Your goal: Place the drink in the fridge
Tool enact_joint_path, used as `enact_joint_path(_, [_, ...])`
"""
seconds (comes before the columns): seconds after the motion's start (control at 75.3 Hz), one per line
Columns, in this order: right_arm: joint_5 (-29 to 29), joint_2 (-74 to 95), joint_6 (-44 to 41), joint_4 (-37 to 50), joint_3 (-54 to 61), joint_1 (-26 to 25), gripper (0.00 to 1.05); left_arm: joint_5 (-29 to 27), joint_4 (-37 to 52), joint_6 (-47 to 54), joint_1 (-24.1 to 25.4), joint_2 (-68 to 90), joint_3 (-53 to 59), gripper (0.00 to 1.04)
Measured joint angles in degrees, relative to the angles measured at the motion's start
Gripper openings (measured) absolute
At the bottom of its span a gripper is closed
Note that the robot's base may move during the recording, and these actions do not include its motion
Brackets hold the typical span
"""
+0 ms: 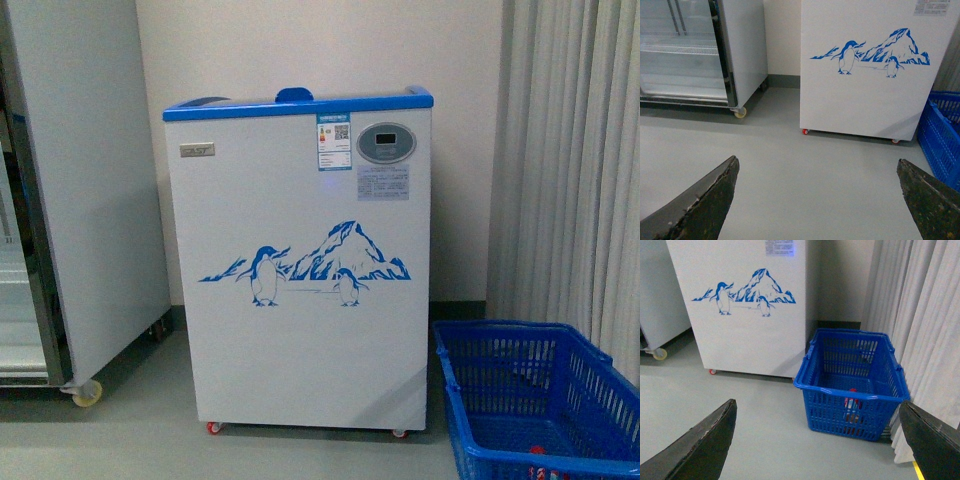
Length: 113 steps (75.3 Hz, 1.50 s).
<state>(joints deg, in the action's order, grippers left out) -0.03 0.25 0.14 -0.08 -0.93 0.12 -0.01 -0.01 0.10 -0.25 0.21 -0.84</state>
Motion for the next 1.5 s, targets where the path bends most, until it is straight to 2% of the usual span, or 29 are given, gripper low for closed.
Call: enact_joint_path(1.5, [0.0,0.0,0.0,0.0,0.0,0.0,0.97,0.0,0.0,0.0,0.0,0.0,0.0,0.97])
